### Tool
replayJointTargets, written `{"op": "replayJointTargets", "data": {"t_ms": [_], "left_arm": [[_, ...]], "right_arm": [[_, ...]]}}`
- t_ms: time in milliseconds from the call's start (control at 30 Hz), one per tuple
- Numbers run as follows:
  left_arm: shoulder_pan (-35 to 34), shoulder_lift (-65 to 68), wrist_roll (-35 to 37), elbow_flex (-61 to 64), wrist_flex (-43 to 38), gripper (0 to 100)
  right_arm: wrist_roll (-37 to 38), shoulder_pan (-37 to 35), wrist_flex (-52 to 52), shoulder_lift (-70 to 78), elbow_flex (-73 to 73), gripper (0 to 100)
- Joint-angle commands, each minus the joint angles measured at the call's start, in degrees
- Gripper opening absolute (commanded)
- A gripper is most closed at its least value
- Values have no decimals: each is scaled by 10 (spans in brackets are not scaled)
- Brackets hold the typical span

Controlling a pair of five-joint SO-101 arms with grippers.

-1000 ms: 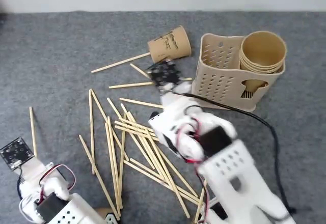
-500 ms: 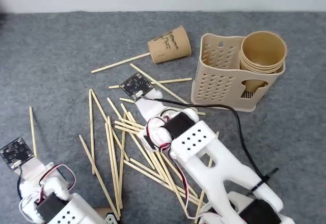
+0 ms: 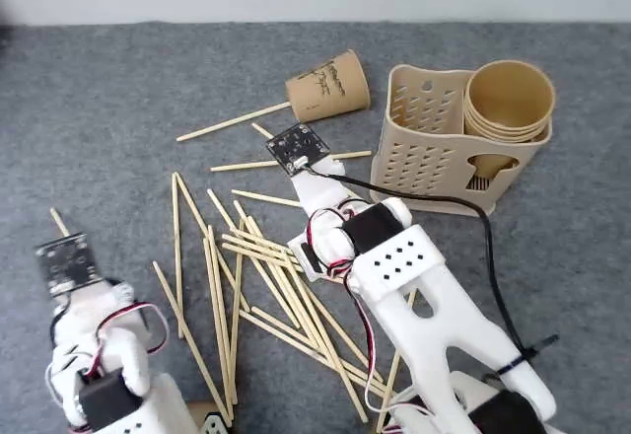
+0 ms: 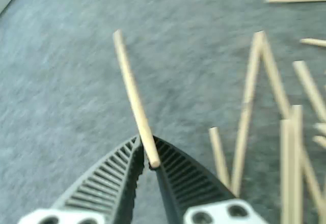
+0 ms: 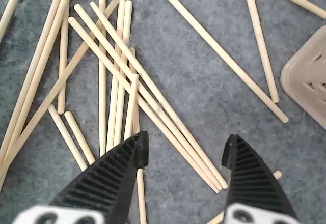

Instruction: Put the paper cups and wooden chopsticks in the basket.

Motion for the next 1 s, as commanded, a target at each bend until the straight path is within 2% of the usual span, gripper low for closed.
{"op": "replayJointTargets", "data": {"t_ms": [0, 200, 467, 567, 700, 833, 967], "left_arm": [[85, -9, 0, -63, 4, 15], [147, -9, 0, -110, 3, 15], [146, -9, -4, -181, -33, 15], [142, -9, -4, -188, -29, 16], [73, -9, -1, -148, -33, 16], [1, -9, -3, -88, -33, 16], [-25, -9, -3, -35, -33, 16]], "right_arm": [[0, 12, 10, -33, -29, 246], [0, 10, 5, -42, -29, 246], [0, 12, 3, -42, -32, 246], [0, 11, -27, -41, -33, 246], [4, 8, -95, -41, -40, 246], [4, 9, -115, -21, -103, 245], [5, 12, -124, 46, -198, 245]]}}
